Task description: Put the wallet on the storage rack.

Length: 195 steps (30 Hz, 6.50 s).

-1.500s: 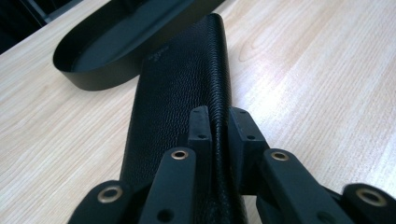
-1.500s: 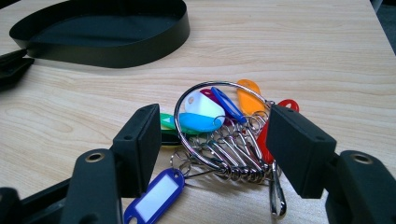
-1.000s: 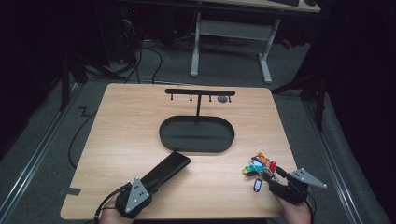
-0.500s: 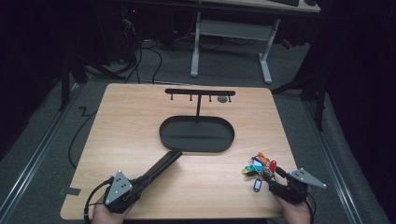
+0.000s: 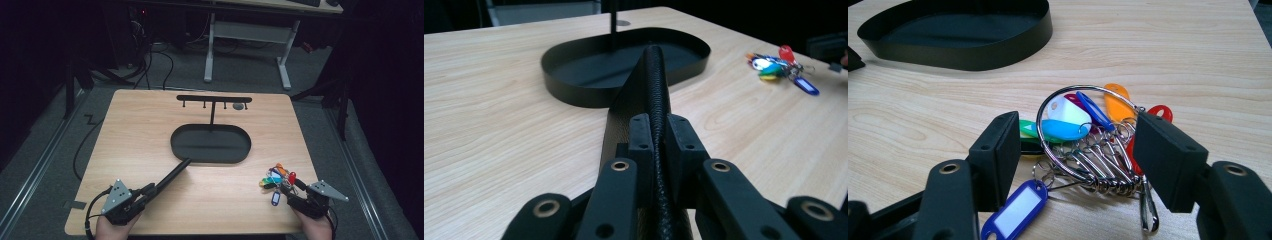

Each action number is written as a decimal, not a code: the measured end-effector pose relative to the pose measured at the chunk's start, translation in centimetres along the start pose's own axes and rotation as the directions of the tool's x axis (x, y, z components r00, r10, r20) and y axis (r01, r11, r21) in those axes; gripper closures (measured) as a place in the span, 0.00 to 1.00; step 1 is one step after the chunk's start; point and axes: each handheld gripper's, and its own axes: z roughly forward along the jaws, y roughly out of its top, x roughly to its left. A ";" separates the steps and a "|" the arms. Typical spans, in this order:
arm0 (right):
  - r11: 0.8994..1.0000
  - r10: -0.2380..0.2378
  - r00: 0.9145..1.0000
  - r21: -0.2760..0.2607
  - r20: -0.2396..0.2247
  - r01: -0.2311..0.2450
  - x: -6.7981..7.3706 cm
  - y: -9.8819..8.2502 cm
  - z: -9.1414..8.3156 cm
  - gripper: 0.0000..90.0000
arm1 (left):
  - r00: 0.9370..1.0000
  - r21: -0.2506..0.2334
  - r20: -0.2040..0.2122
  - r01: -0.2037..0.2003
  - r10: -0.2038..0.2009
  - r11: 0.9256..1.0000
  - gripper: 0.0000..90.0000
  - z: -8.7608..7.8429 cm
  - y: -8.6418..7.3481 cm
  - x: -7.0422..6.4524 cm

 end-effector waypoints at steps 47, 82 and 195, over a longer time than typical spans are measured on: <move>1.000 -0.005 1.000 0.010 -0.007 0.005 0.1 -0.1 0.2 0.40 | 0.995 0.047 -0.070 -0.068 0.071 0.997 0.66 0.5 -1.1 2.0; 1.000 -0.002 0.999 -0.002 -0.033 0.002 -0.2 0.2 0.1 0.40 | 0.979 0.463 -0.053 -0.150 0.196 0.874 0.78 2.6 4.0 1.2; 1.000 0.025 1.000 0.002 -0.017 -0.025 -0.8 -0.7 -0.7 0.41 | 0.660 0.237 0.238 -0.751 0.712 0.616 0.81 23.1 10.7 0.8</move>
